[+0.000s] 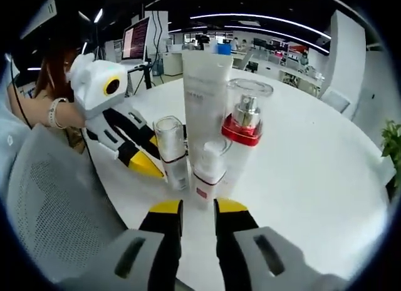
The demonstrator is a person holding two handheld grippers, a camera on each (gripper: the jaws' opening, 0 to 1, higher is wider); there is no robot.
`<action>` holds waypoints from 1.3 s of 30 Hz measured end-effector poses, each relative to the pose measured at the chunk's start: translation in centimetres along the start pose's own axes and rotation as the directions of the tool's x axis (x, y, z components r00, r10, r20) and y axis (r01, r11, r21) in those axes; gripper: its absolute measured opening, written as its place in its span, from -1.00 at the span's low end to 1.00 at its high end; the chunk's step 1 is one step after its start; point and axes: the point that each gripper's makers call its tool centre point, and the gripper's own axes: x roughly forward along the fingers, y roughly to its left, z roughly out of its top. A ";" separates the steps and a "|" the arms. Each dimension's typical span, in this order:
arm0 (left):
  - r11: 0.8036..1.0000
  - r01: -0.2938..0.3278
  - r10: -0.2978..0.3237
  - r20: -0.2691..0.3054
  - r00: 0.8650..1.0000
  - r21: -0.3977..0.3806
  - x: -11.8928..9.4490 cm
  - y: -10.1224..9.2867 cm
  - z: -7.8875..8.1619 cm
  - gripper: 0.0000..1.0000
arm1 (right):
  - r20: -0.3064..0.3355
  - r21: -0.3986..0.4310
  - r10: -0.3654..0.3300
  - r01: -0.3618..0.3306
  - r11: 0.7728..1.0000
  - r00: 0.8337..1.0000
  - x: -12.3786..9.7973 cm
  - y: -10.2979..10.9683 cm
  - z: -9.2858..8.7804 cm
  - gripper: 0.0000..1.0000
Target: Arrange the skincare products in the storage area until every visible bottle or jar stands upright without overlapping.
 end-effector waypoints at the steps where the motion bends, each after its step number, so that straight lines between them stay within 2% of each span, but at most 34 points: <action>1: 1.000 -0.007 0.007 -0.006 1.000 -0.001 0.1 0.0 -0.1 -0.80 | 0.000 0.001 -0.001 0.001 1.000 1.000 0.0 -0.1 0.0 -0.60; 5: 0.999 -0.011 0.010 -0.021 1.000 -0.038 0.1 -0.1 -0.1 -0.80 | -0.003 0.009 0.001 -0.001 1.000 1.000 0.4 -0.5 -0.2 -0.61; 9: 0.998 -0.042 0.038 -0.067 0.997 -0.052 0.4 0.1 -0.4 -0.73 | -0.017 0.005 0.004 -0.004 1.000 1.000 0.8 -0.8 -0.6 -0.61; 12: 0.996 -0.048 0.043 -0.071 0.997 -0.074 0.5 -0.1 -0.4 -0.67 | -0.019 0.007 0.008 -0.008 1.000 1.000 1.1 -1.0 -0.8 -0.61; 17: 0.993 -0.078 0.071 -0.088 0.994 -0.089 0.3 0.1 -0.5 -0.68 | -0.022 0.002 0.008 -0.008 1.000 1.000 1.8 -1.0 -1.1 -0.63; 20: 0.991 -0.088 0.079 -0.090 0.993 -0.103 0.3 0.1 -0.3 -0.69 | -0.055 -0.063 -0.019 0.016 0.998 0.998 1.8 -1.3 -1.5 -0.60; 24: 0.989 -0.105 0.093 -0.111 0.990 -0.109 0.5 0.2 -0.6 -0.70 | -0.054 -0.046 -0.016 0.014 0.999 0.998 1.8 -1.4 -1.7 -0.60; 26: 0.986 -0.109 0.095 -0.118 0.989 -0.123 0.6 0.1 -0.6 -0.70 | -0.074 -0.068 -0.037 0.032 0.997 0.997 1.9 -1.8 -2.1 -0.60; 31: 0.984 -0.124 0.107 -0.132 0.985 -0.129 1.2 0.1 -0.6 -0.72 | -0.089 -0.098 -0.035 0.026 0.995 0.995 2.3 -1.6 -2.4 -0.61; 39: 0.981 -0.132 0.113 -0.135 0.984 -0.140 1.6 -0.2 -0.3 -0.77 | -0.054 -0.113 -0.037 0.031 0.993 0.998 2.2 -1.8 -1.6 -0.65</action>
